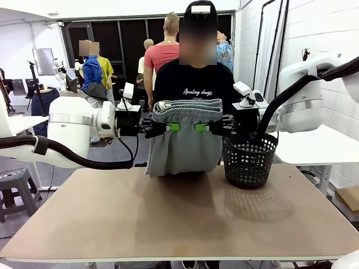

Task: Fold the training pants.
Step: Release the ends of the Training pants and then grab the overlapped ends.

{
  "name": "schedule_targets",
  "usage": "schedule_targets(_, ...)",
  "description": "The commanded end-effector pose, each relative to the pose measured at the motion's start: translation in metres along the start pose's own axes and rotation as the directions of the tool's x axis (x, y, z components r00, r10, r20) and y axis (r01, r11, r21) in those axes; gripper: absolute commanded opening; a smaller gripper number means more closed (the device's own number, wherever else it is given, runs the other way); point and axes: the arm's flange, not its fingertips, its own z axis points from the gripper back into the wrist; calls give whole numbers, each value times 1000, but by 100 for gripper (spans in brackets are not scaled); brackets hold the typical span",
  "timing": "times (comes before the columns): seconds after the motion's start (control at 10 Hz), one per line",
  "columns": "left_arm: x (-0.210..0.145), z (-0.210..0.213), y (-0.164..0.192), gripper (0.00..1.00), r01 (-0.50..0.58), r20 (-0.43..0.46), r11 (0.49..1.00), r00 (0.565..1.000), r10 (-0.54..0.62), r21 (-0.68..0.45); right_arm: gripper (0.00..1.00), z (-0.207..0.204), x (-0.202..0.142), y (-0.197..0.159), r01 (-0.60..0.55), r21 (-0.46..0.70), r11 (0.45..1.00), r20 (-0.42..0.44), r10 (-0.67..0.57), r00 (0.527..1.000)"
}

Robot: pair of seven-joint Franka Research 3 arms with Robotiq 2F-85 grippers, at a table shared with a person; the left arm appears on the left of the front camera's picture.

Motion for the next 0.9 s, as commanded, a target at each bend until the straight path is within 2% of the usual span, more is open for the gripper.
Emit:
schedule_targets(0.0,5,-1,-1,0,7,9,1000,1000,-7,16,0,0,1,5,-10,-11,1000,36,11,999)
schedule_targets(0.8,5,-1,-1,0,7,9,1000,1000,-7,16,0,0,1,5,-10,-11,1000,36,11,999)
